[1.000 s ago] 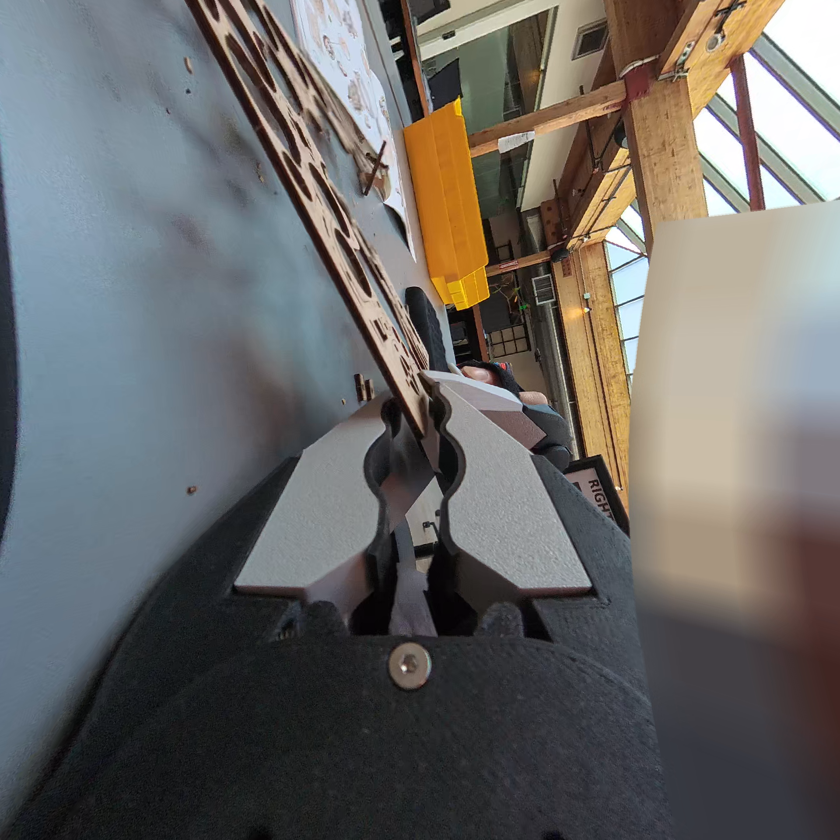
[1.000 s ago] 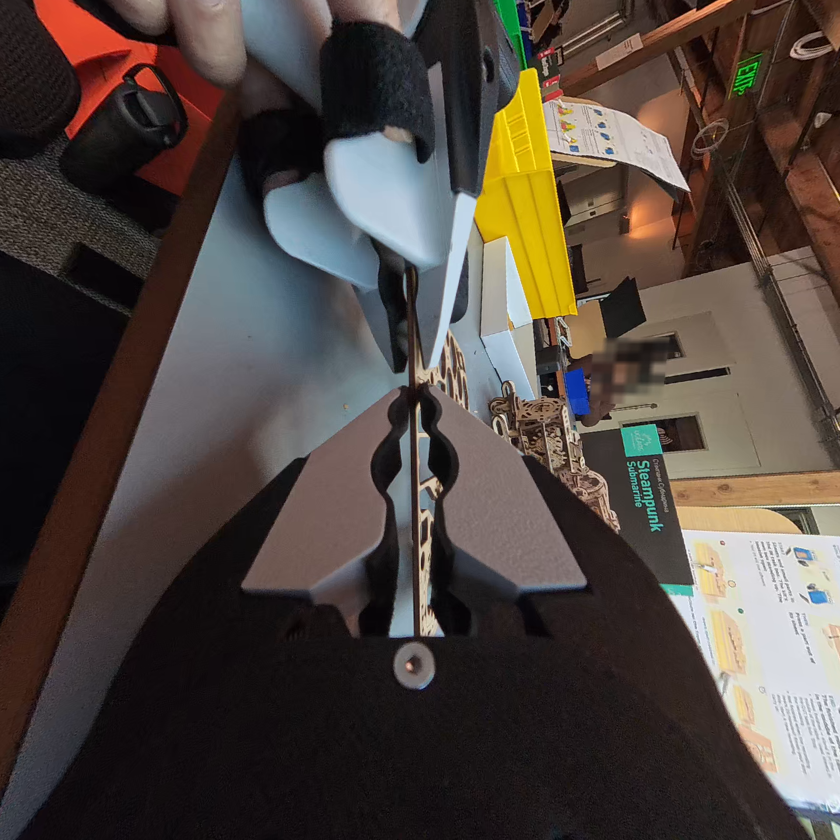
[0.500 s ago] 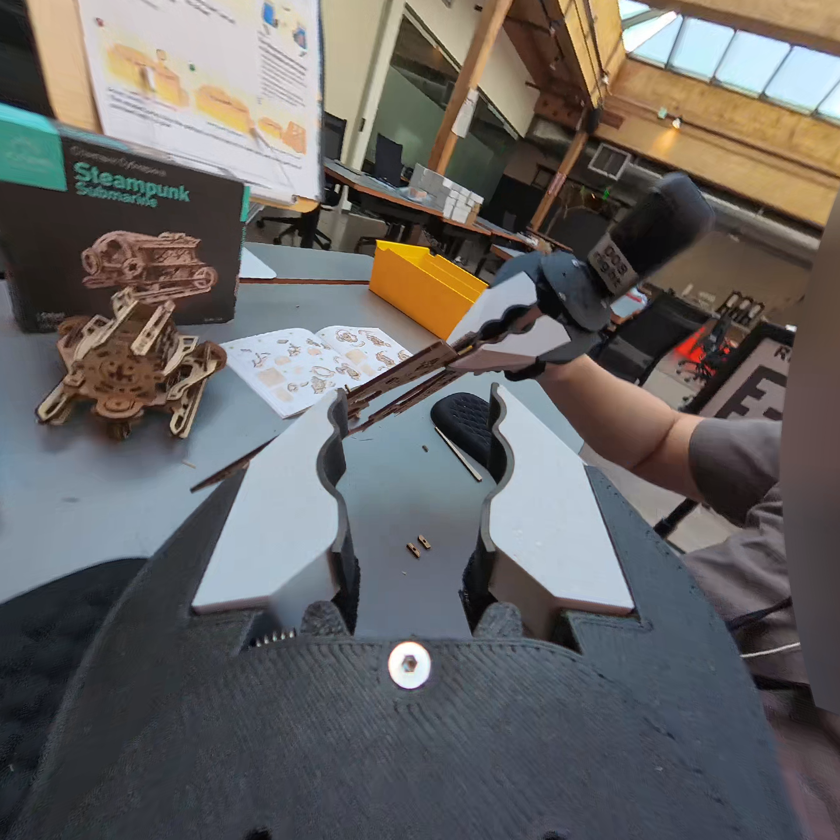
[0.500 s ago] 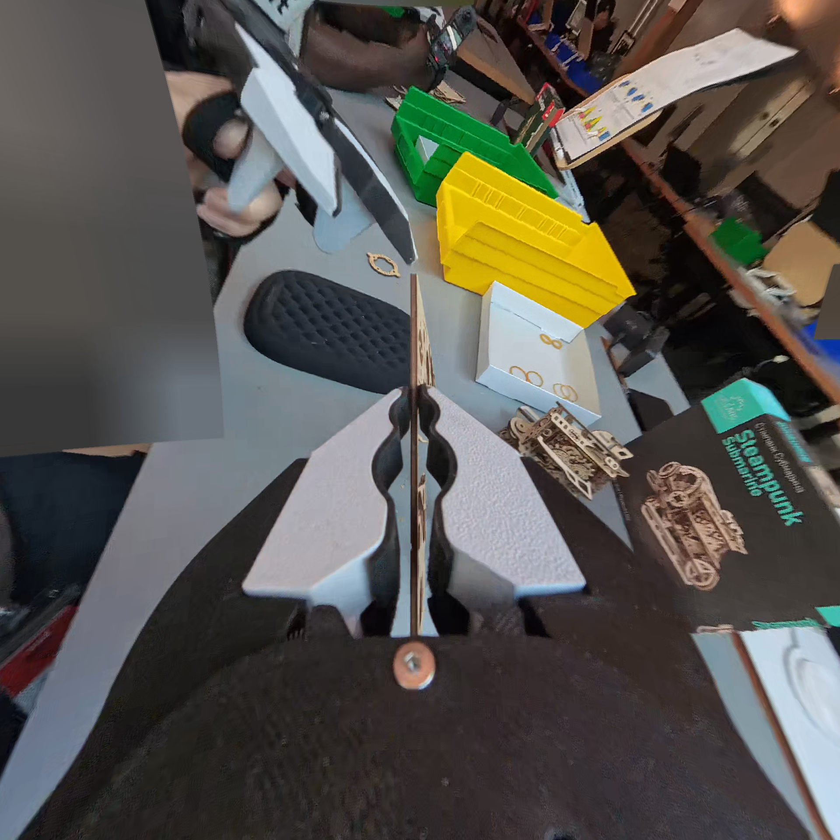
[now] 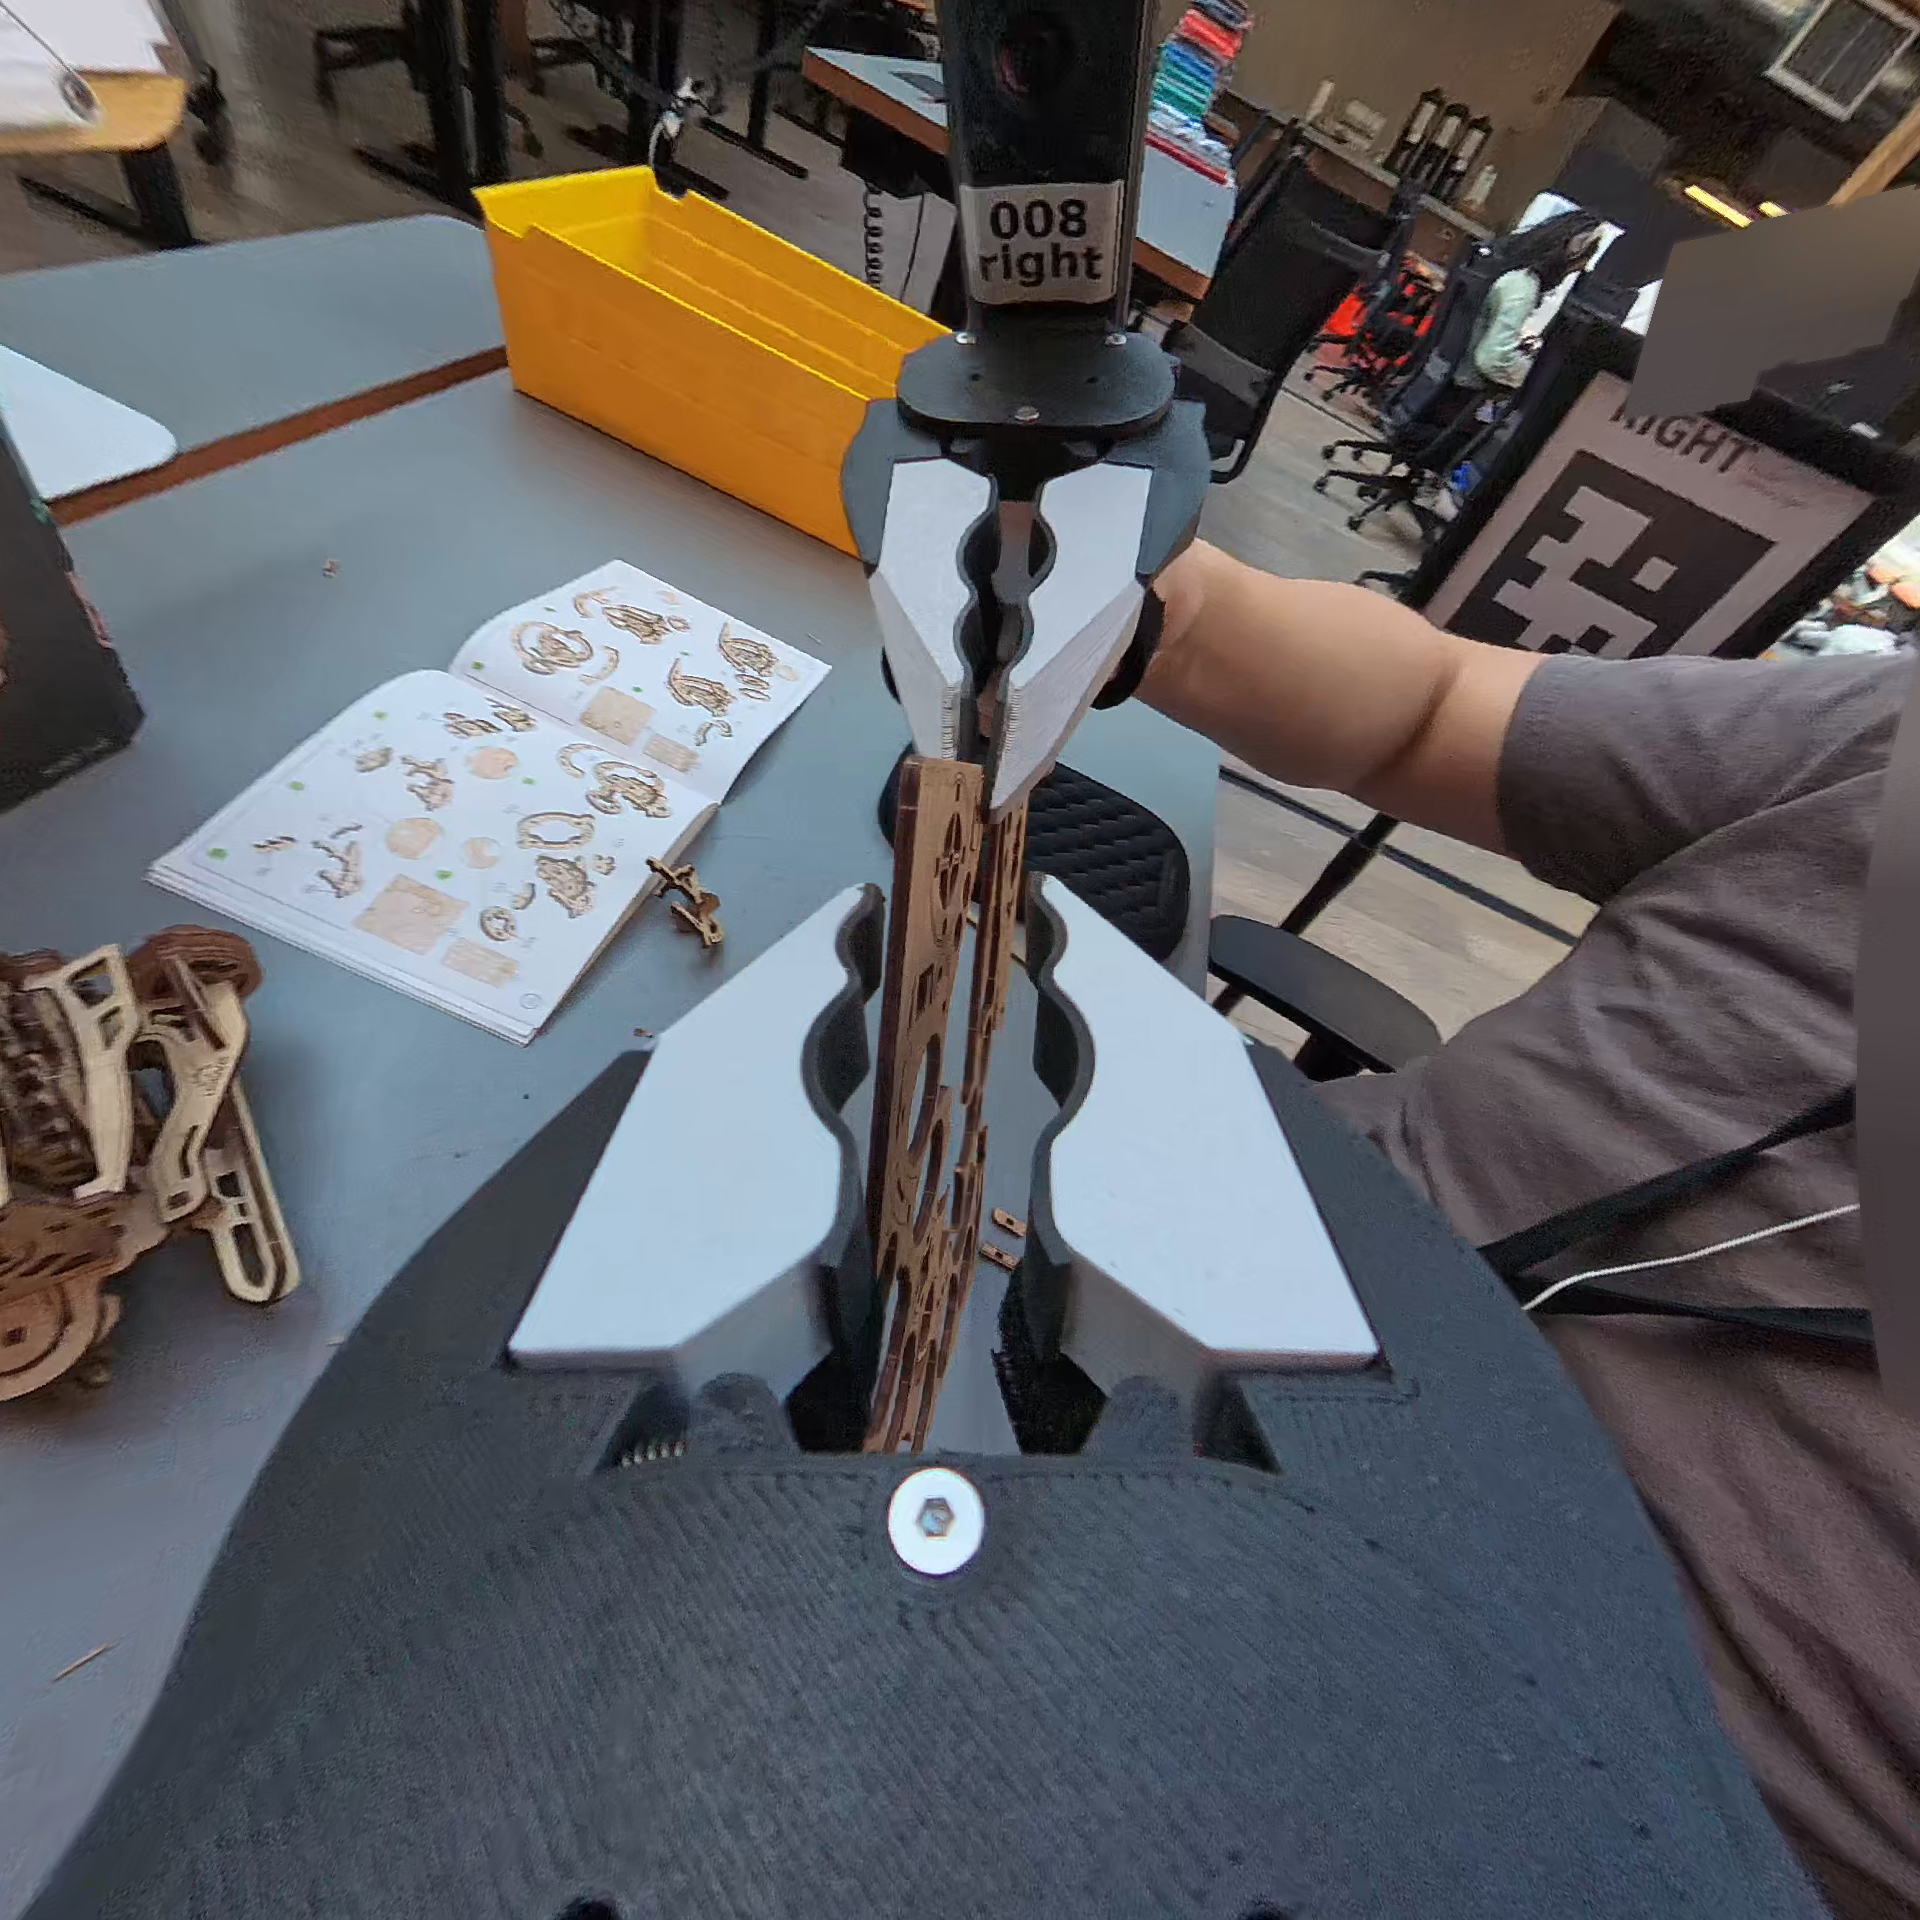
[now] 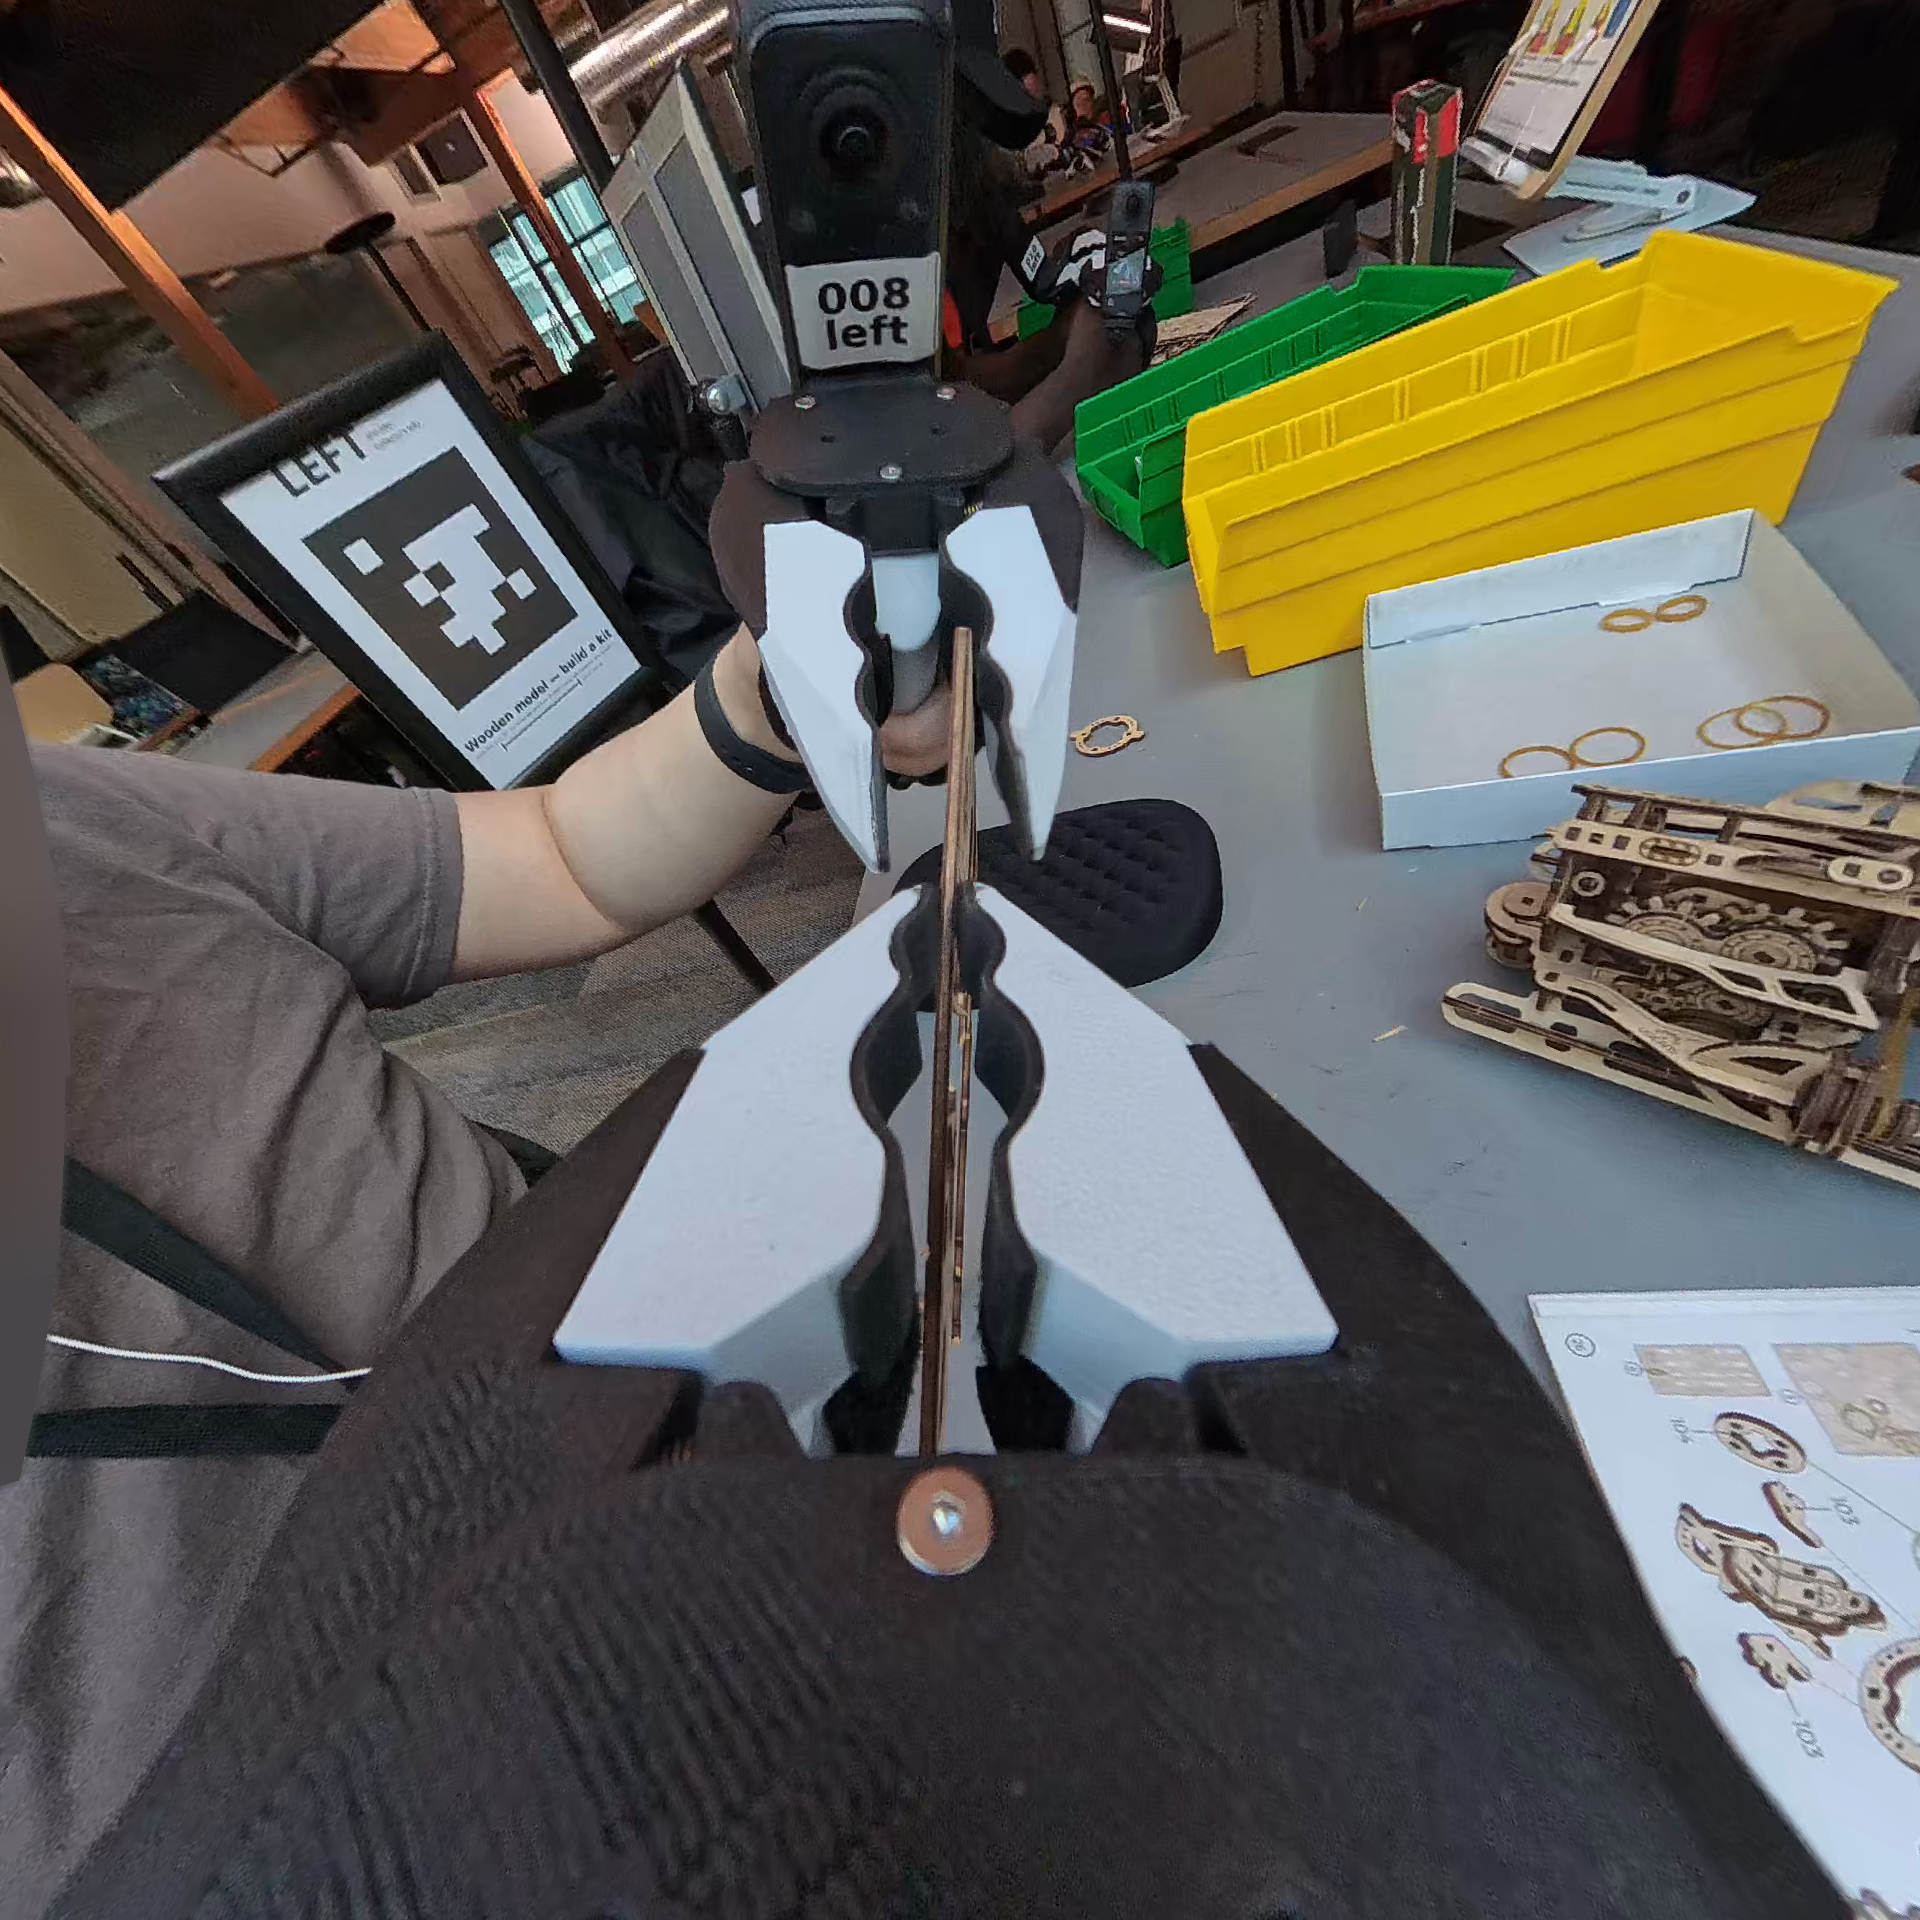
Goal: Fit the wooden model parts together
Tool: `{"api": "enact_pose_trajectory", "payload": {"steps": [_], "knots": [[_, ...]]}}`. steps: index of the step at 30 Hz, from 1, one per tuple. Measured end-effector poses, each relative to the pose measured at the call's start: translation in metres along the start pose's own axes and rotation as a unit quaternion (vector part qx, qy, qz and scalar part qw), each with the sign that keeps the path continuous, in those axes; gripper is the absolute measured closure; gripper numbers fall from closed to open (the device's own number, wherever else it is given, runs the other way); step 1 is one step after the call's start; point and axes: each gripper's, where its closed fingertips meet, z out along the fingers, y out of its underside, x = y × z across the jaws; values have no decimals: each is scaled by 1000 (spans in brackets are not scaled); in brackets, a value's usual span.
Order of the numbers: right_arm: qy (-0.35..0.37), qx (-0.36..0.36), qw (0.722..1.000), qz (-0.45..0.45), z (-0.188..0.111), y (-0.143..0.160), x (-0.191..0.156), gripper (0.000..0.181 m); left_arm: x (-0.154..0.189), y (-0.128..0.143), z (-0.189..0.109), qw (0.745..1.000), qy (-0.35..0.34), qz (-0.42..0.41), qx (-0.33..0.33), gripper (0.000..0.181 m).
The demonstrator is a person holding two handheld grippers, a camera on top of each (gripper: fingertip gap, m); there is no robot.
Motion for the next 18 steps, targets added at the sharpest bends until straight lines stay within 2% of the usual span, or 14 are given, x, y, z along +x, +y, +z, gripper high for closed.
{"api": "enact_pose_trajectory", "payload": {"steps": [1,3,4,6,10,16,18], "knots": [[-4,1,1000,14,1,2,5,181,-3,2,4,1000,15,-15,-1,159],[-16,-3,999,39,3,8,15,181,-14,8,9,999,24,-29,-4,178],[-13,-8,998,56,4,11,24,180,-20,10,11,999,26,-38,-3,180],[-23,-19,995,90,5,16,39,179,-32,15,14,997,36,-74,-7,181],[-49,-46,986,154,7,28,65,173,-58,39,26,992,38,-107,-58,180],[-36,-138,977,159,14,61,97,161,-84,57,35,984,70,-145,-76,179],[-36,-179,971,152,15,77,101,168,-90,61,36,981,80,-159,-75,179]]}}
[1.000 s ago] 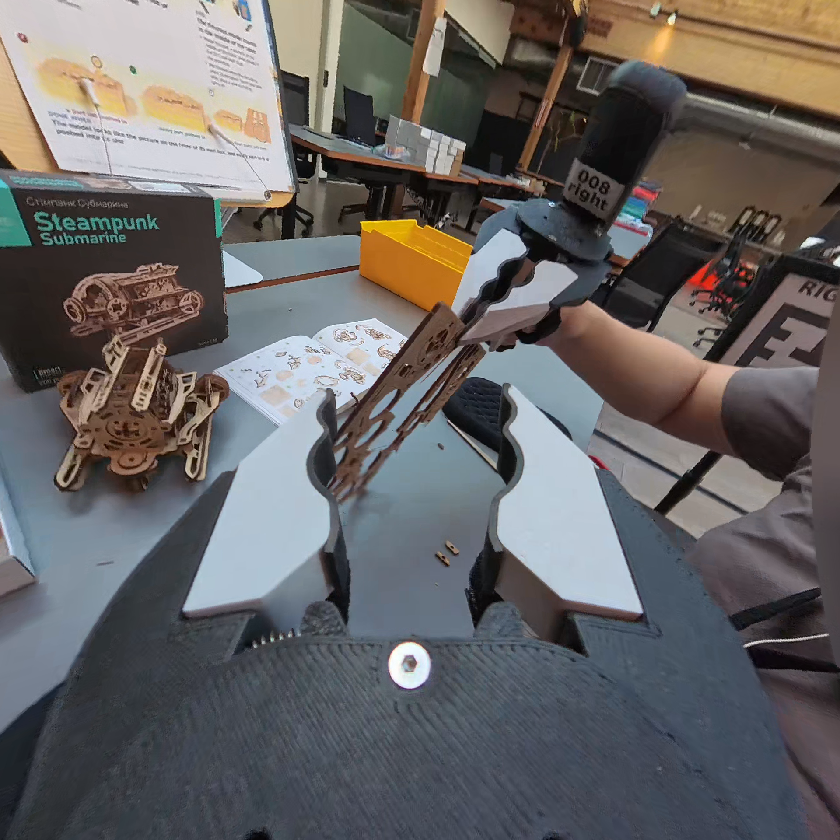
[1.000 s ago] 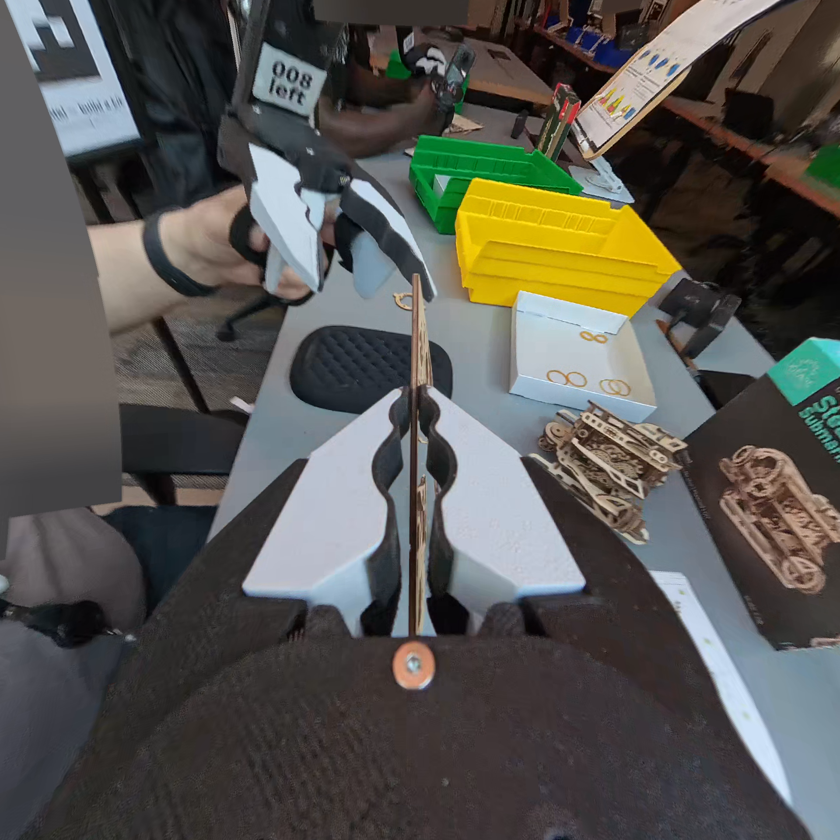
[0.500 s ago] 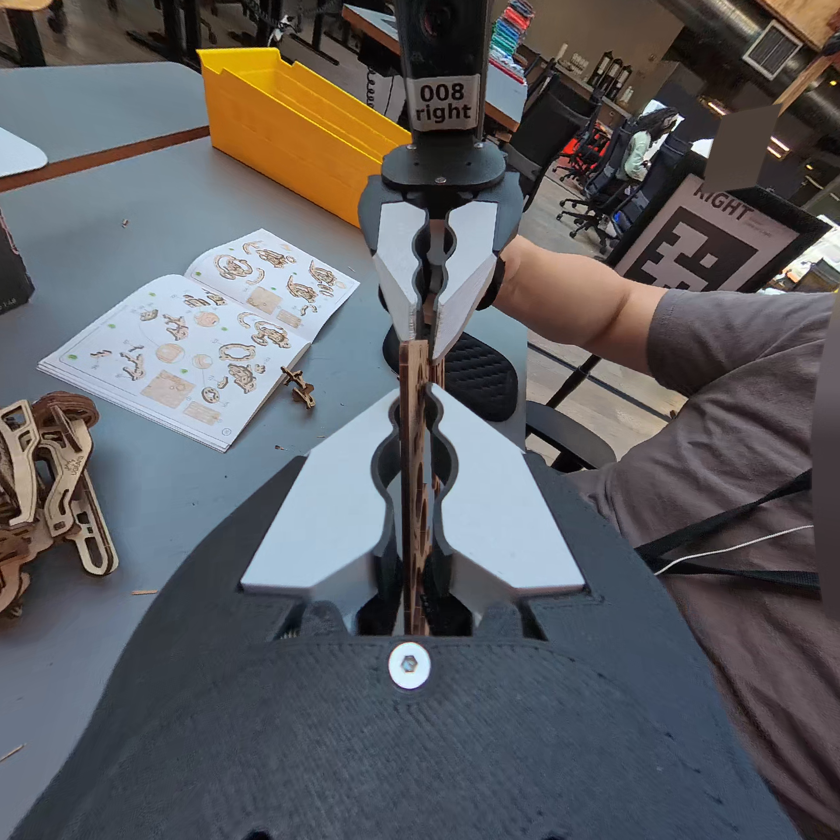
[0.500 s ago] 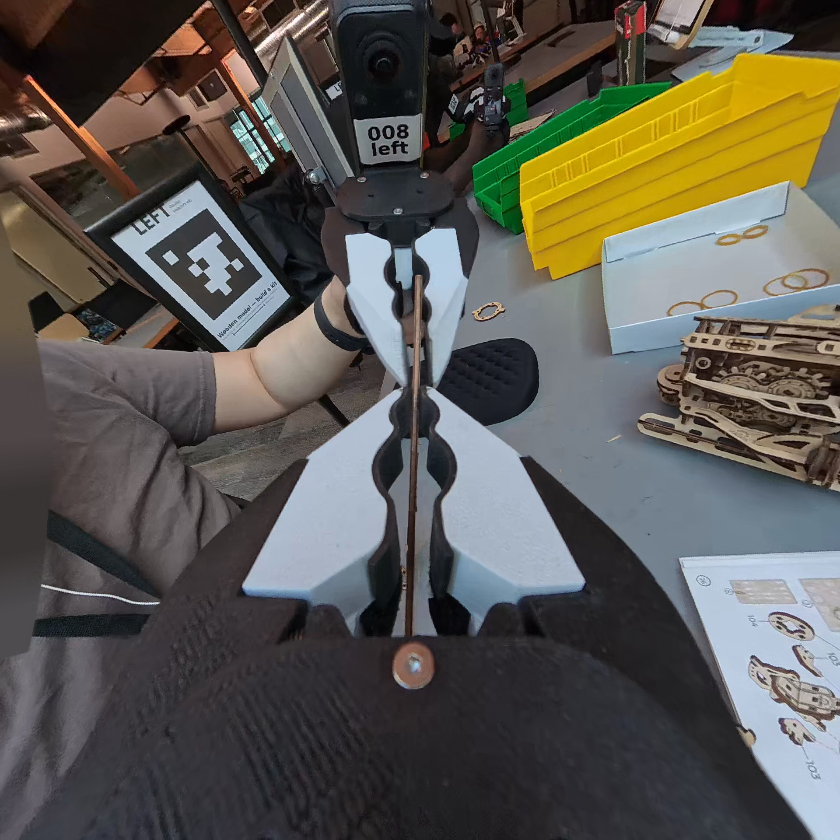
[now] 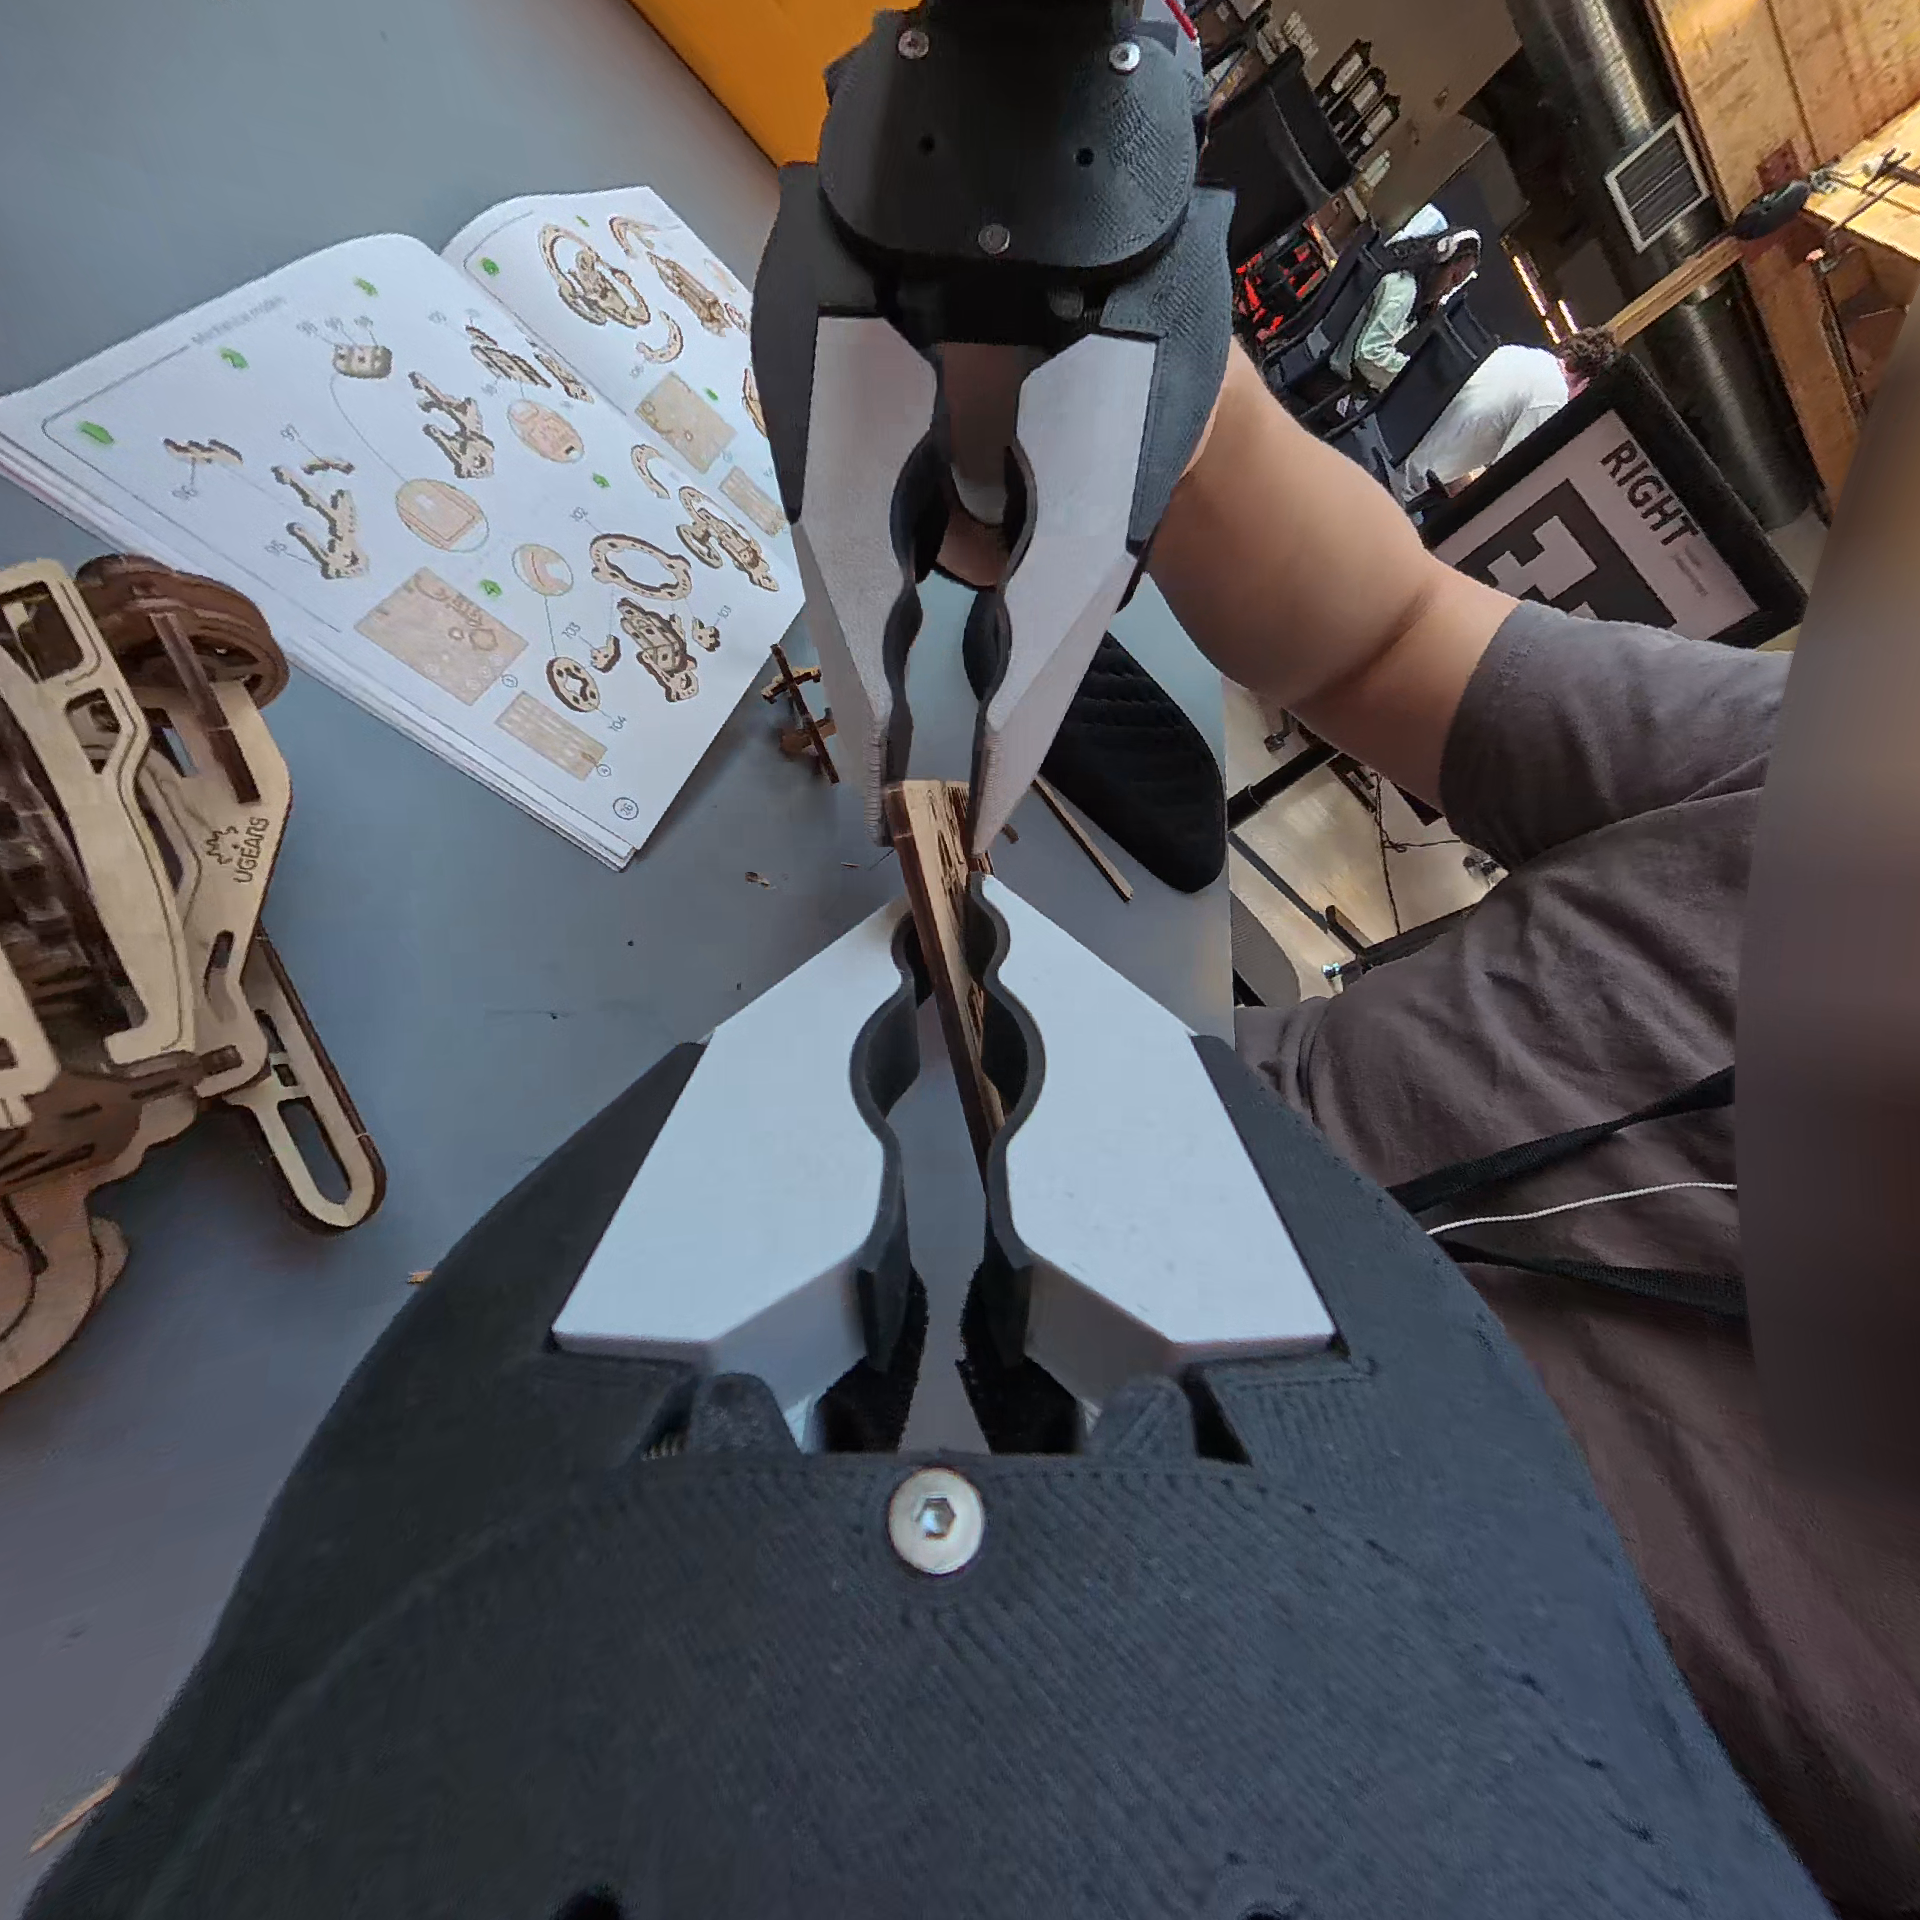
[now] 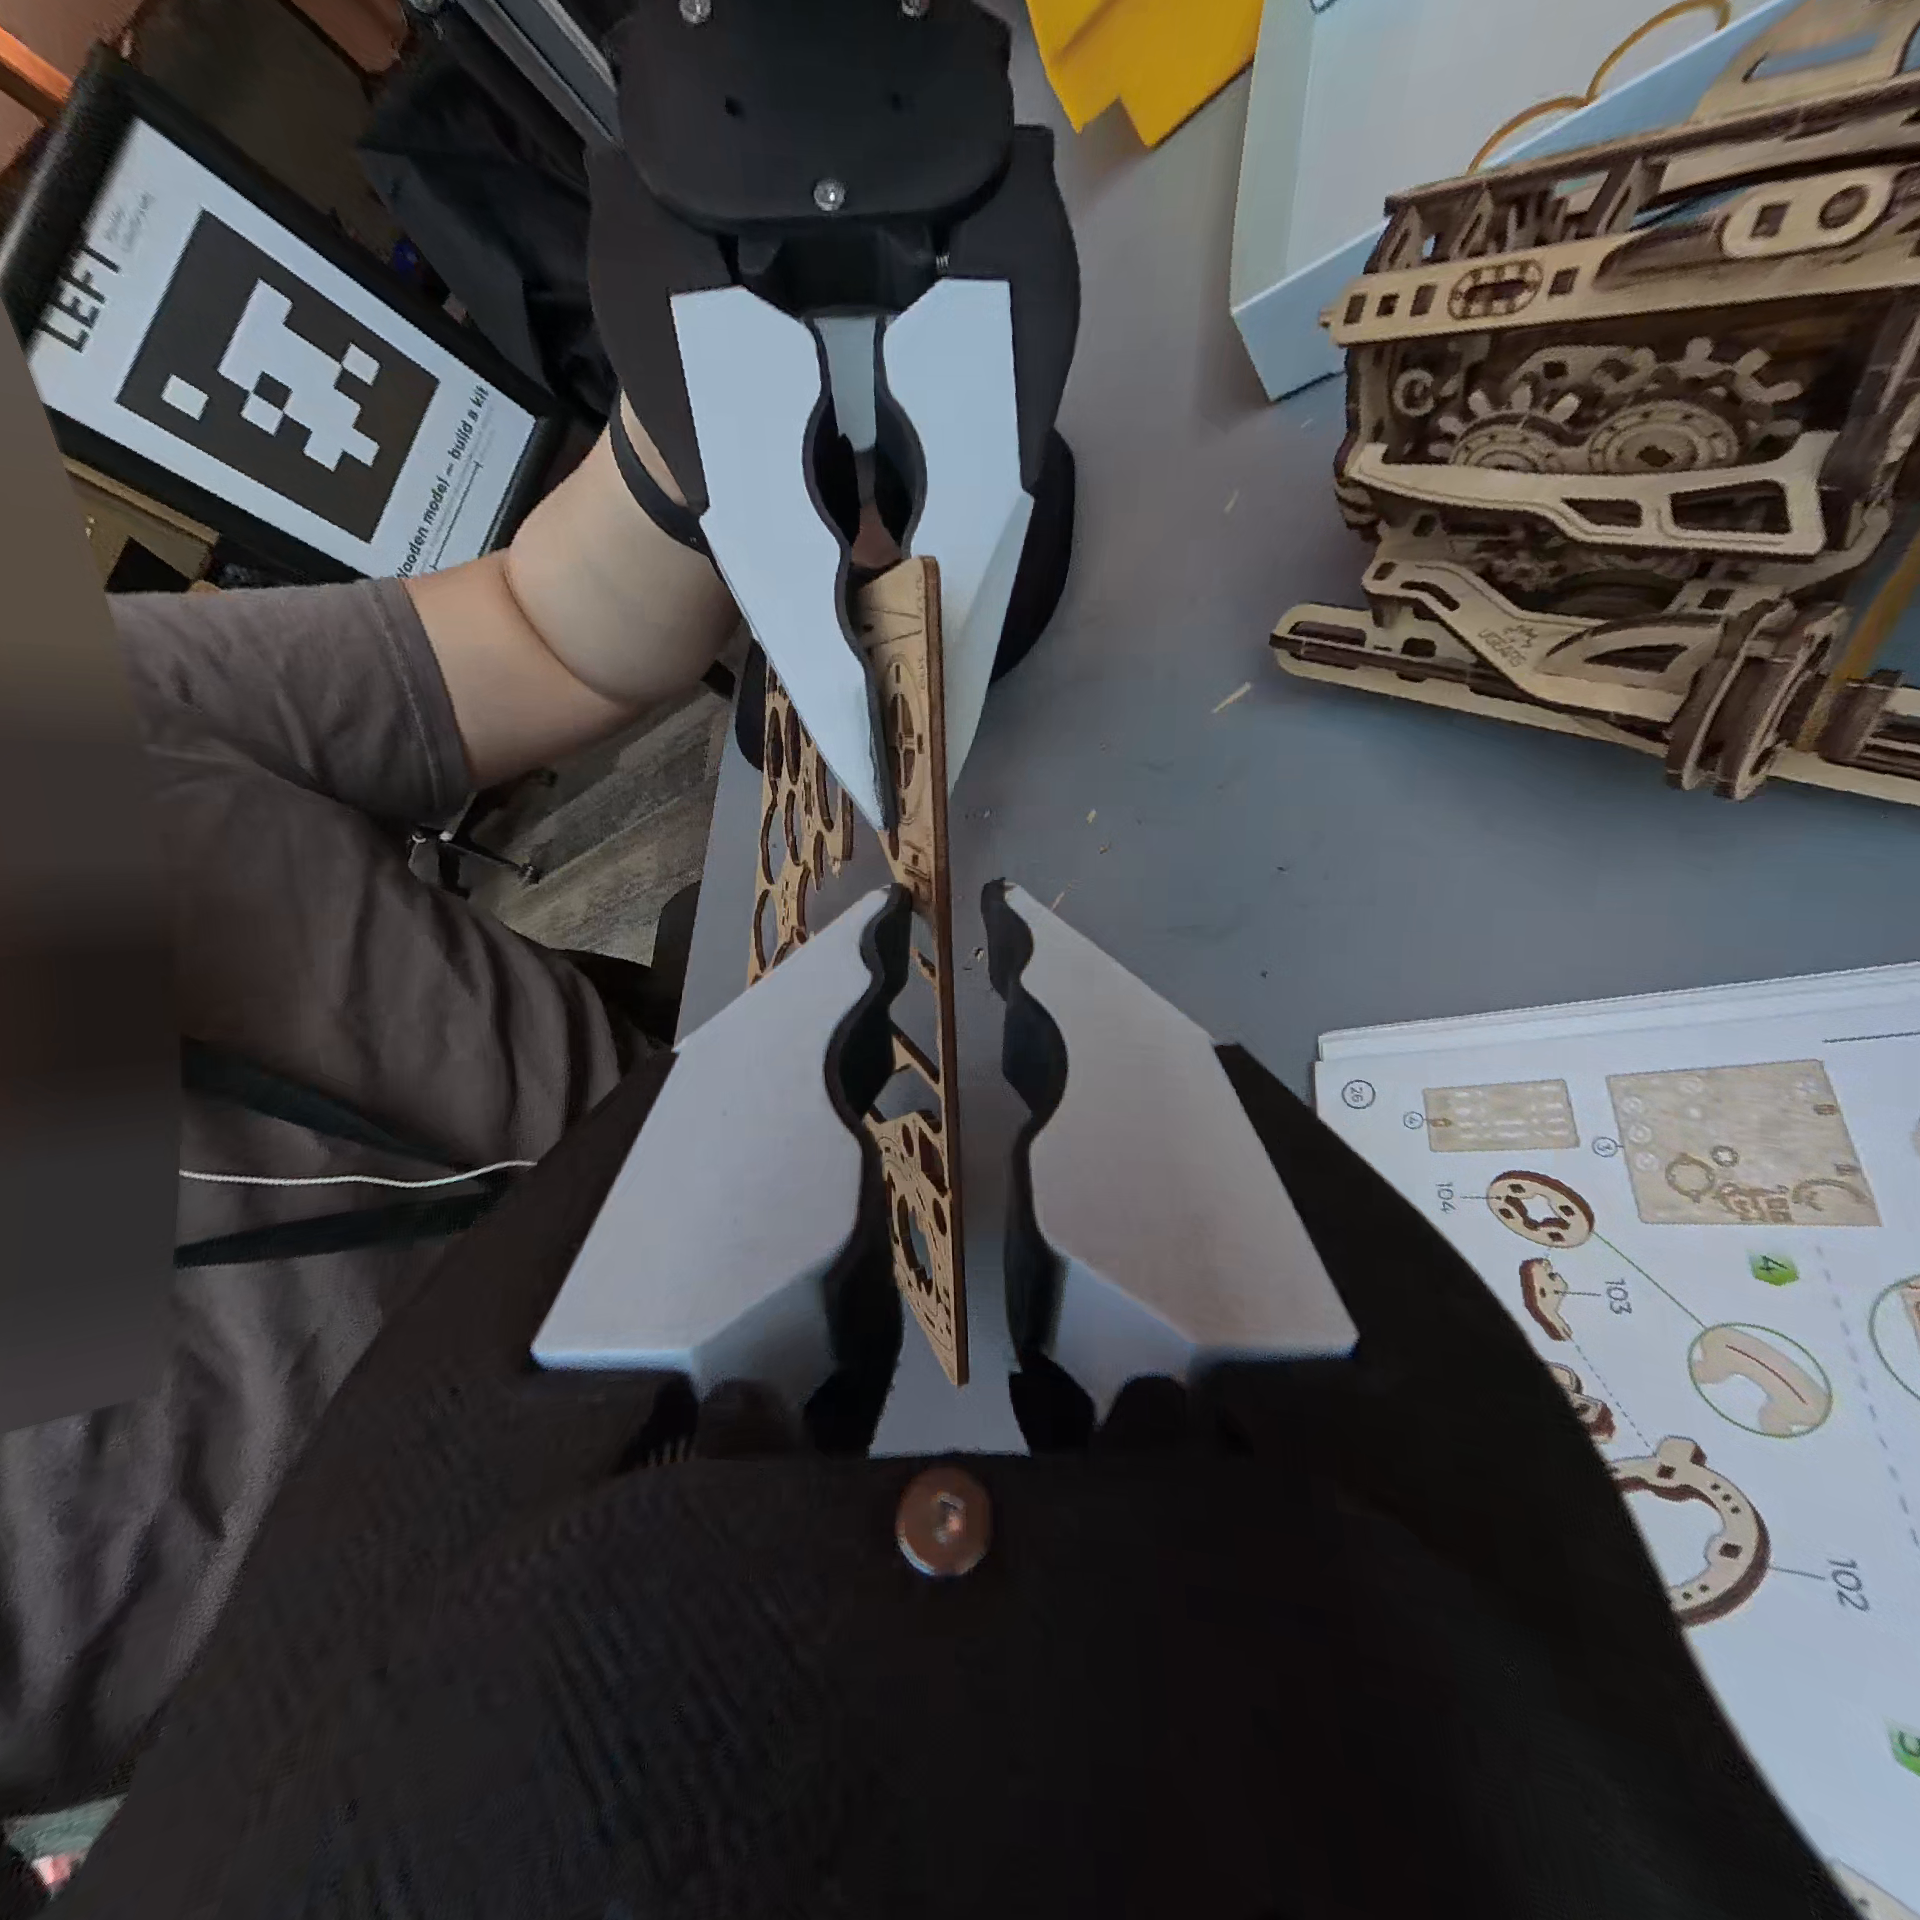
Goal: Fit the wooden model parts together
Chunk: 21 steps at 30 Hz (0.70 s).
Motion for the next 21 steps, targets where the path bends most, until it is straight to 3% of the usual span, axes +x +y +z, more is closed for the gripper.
{"api": "enact_pose_trajectory", "payload": {"steps": [8,11,21], "knots": [[-56,-26,996,66,28,16,15,175,-24,31,4,998,1,-57,-38,175],[-75,-31,994,76,35,17,10,177,-26,36,2,997,3,-65,-39,163],[-63,-69,991,99,47,31,11,176,-22,51,6,993,46,-92,-64,180]]}}
